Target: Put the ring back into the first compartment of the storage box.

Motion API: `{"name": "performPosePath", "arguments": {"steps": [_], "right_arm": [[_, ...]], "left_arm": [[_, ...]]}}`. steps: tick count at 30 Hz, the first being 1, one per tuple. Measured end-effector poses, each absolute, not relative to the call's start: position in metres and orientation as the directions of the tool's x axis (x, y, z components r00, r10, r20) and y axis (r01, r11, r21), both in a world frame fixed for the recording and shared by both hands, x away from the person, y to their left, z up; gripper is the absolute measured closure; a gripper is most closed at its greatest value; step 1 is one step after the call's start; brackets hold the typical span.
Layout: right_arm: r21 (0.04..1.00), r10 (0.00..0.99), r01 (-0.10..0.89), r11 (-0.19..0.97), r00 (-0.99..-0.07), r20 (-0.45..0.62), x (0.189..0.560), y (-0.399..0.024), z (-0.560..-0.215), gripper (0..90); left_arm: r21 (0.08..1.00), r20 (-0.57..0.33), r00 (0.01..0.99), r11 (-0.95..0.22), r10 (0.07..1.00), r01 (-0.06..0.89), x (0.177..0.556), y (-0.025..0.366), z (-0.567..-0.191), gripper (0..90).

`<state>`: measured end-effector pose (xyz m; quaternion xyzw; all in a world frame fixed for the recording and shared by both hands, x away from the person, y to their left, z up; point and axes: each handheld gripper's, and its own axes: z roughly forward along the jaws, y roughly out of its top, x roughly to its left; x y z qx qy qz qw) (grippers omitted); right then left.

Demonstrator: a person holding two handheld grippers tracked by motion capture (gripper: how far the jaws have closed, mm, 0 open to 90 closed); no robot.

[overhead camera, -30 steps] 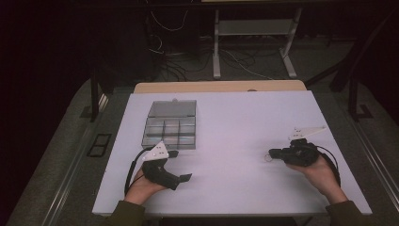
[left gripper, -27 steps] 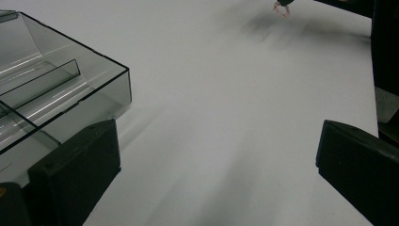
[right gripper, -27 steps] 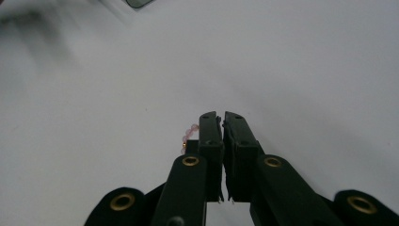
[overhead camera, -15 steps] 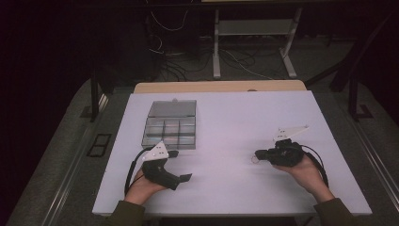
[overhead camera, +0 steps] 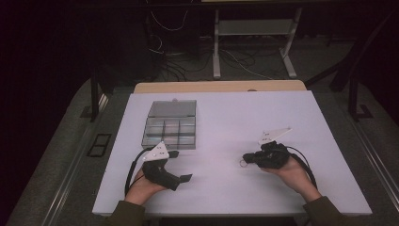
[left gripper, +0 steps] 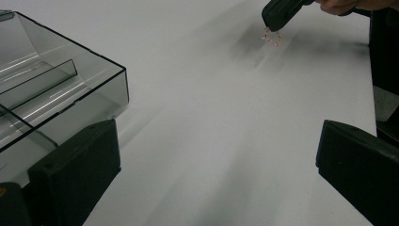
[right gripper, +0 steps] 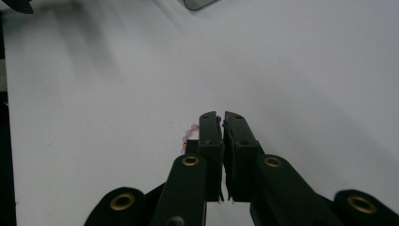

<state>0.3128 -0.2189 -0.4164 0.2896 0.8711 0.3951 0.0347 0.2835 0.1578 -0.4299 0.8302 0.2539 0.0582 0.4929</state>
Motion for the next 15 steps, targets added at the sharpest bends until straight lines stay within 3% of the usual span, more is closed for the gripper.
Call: {"name": "performPosePath", "arguments": {"steps": [15], "right_arm": [[0.698,0.486,0.457,0.550,-0.856,0.177,0.316,-0.185,-0.427,85.9]], "left_arm": [[0.848,-0.158,0.867,-0.385,0.472,0.364,0.283,0.157,-0.431,0.0]]}}
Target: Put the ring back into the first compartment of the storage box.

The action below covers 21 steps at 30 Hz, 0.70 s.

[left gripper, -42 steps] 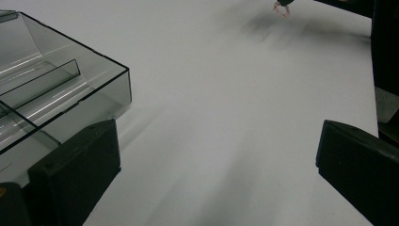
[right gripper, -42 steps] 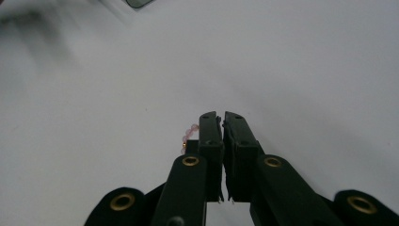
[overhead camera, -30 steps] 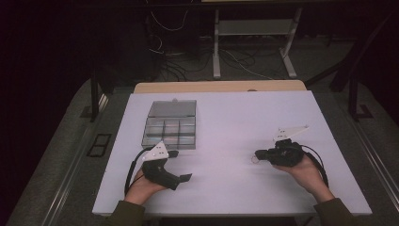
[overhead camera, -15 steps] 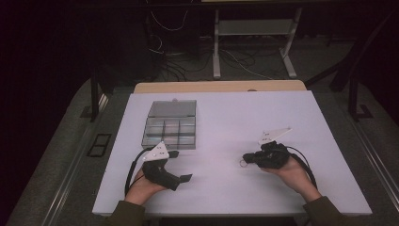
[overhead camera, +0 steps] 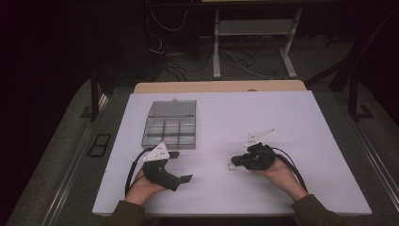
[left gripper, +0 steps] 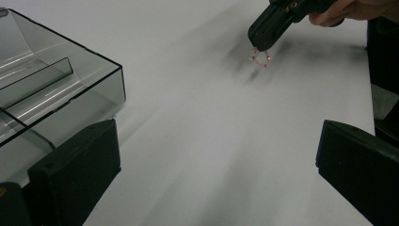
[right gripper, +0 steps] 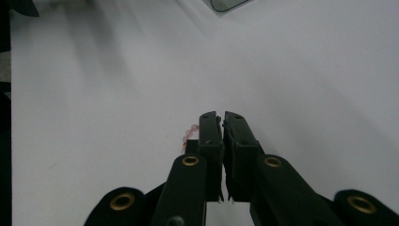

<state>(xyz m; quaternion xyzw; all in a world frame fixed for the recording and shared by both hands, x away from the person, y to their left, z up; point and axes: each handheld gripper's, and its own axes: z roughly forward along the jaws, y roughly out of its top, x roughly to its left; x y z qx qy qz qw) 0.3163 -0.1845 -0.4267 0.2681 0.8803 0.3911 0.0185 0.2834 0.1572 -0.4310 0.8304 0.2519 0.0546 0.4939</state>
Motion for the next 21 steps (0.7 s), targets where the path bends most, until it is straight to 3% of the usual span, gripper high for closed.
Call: {"name": "performPosePath", "arguments": {"steps": [15,21], "right_arm": [[0.671,0.456,0.450,0.590,-0.871,0.182,0.317,-0.164,-0.444,85.1],[0.688,0.459,0.451,0.568,-0.868,0.190,0.317,-0.167,-0.442,72.8]], "left_arm": [[0.847,-0.159,0.869,-0.388,0.469,0.364,0.284,0.158,-0.431,0.0],[0.846,-0.159,0.869,-0.388,0.469,0.364,0.284,0.158,-0.431,0.0]]}}
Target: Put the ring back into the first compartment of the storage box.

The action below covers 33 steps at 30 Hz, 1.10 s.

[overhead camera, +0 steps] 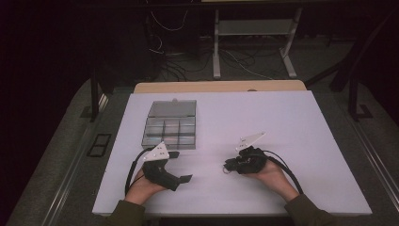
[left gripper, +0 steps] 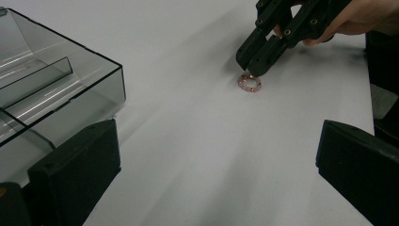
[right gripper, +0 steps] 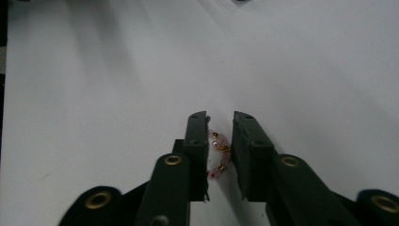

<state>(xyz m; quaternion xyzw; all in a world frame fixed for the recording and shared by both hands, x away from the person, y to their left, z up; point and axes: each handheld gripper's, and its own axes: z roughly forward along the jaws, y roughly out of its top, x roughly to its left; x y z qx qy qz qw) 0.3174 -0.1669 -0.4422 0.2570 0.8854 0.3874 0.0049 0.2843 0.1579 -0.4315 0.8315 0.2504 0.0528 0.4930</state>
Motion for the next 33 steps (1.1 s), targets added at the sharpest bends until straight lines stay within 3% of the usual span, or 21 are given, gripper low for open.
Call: {"name": "performPosePath", "arguments": {"steps": [8,10,15,31,33], "right_arm": [[0.726,0.485,0.467,0.505,-0.849,0.209,0.316,-0.181,-0.437,45.4],[0.731,0.487,0.465,0.499,-0.849,0.208,0.316,-0.183,-0.437,43.5],[0.770,0.523,0.444,0.458,-0.835,0.170,0.309,-0.198,-0.430,28.4],[0.805,0.612,0.470,0.361,-0.771,0.176,0.292,-0.247,-0.425,10.3],[0.808,0.622,0.462,0.365,-0.767,0.157,0.290,-0.251,-0.427,2.2]], "left_arm": [[0.847,-0.158,0.868,-0.387,0.470,0.364,0.284,0.158,-0.432,0.0],[0.847,-0.159,0.868,-0.387,0.471,0.365,0.284,0.158,-0.432,0.0],[0.846,-0.158,0.868,-0.389,0.470,0.365,0.284,0.157,-0.432,0.0],[0.844,-0.160,0.865,-0.388,0.476,0.370,0.285,0.158,-0.431,0.0],[0.844,-0.162,0.863,-0.387,0.478,0.372,0.285,0.158,-0.431,0.0]]}}
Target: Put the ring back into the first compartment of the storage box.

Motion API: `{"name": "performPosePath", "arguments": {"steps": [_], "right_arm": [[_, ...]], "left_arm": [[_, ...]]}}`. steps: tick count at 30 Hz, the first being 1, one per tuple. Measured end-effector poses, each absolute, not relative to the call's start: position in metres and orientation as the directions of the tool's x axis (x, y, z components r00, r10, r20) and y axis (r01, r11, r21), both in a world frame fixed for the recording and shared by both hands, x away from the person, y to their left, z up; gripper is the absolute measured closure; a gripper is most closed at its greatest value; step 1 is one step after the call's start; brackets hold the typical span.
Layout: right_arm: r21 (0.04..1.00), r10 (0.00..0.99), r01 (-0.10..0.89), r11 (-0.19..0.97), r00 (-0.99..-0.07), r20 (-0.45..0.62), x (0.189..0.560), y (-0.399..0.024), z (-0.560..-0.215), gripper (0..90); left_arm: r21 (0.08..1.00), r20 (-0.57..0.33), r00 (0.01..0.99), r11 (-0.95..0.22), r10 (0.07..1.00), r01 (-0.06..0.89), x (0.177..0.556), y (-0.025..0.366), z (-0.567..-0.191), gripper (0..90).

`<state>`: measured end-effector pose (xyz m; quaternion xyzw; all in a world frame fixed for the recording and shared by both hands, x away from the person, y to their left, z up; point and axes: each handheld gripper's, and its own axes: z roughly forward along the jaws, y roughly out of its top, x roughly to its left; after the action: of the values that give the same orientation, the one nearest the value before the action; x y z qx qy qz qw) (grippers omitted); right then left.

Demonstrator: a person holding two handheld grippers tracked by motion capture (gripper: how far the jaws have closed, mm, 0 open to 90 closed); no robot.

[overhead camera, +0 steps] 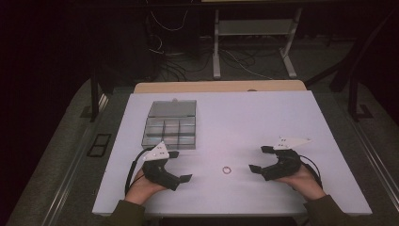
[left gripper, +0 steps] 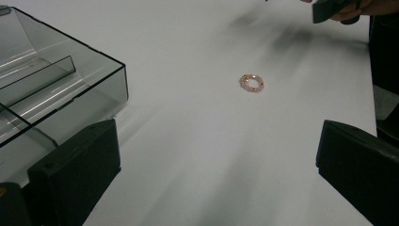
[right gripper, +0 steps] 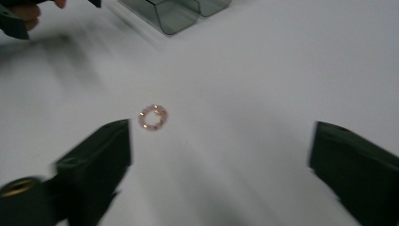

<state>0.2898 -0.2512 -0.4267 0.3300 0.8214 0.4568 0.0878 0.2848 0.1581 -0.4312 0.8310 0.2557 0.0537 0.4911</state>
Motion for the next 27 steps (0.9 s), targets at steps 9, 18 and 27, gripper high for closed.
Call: {"name": "performPosePath", "arguments": {"steps": [9,18,27], "right_arm": [[0.818,0.661,0.457,0.349,-0.739,0.131,0.270,-0.274,-0.435,2.3],[0.829,0.676,0.458,0.322,-0.724,0.138,0.260,-0.288,-0.441,2.3],[0.828,0.686,0.464,0.316,-0.714,0.139,0.250,-0.294,-0.445,2.3]], "left_arm": [[0.845,-0.156,0.865,-0.389,0.478,0.367,0.284,0.157,-0.431,0.0],[0.843,-0.150,0.865,-0.394,0.479,0.365,0.285,0.155,-0.431,0.0],[0.843,-0.136,0.872,-0.407,0.471,0.351,0.289,0.145,-0.426,2.4]]}}
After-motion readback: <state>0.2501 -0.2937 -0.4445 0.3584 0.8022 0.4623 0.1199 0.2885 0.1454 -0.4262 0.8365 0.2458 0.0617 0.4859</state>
